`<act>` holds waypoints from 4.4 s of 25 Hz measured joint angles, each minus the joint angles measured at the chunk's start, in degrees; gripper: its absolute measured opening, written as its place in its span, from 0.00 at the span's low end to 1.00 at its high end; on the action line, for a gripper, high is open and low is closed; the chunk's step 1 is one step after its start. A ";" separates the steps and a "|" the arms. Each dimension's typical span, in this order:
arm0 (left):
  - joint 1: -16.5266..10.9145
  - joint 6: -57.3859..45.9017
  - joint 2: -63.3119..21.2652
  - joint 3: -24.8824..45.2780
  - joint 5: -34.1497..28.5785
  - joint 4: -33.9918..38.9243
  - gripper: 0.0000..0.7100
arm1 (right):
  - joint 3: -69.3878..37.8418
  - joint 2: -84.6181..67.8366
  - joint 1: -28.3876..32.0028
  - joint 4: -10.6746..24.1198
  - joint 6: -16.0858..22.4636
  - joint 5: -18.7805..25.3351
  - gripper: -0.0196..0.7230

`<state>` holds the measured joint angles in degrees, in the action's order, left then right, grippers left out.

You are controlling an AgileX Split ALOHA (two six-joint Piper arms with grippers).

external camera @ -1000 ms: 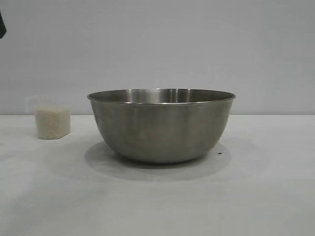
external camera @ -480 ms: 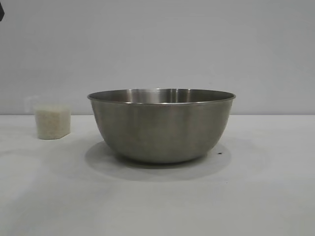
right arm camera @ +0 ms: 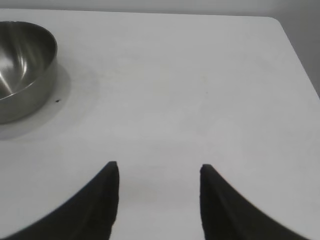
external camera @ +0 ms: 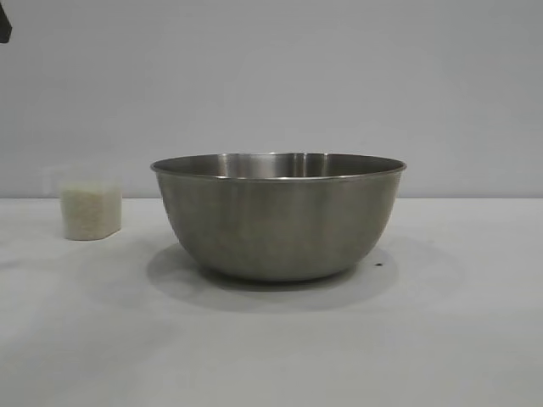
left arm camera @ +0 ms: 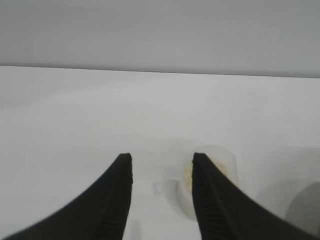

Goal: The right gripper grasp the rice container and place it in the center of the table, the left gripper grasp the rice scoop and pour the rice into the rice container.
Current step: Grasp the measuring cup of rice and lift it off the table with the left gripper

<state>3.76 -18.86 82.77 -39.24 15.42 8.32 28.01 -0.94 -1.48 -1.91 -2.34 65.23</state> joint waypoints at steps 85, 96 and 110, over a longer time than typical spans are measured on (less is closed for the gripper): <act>0.00 13.07 44.72 -1.71 49.68 -8.68 0.34 | 0.00 0.00 0.00 0.00 0.00 0.00 0.46; 0.00 13.07 46.29 -5.00 49.68 -8.17 0.34 | 0.00 0.00 0.00 0.00 0.00 0.00 0.46; 0.00 13.05 47.41 -7.26 49.68 -7.33 0.34 | 0.00 0.00 0.00 0.00 0.00 0.00 0.46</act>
<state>3.76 -5.82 130.18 -46.50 65.10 0.99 28.01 -0.94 -1.48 -1.91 -2.34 65.23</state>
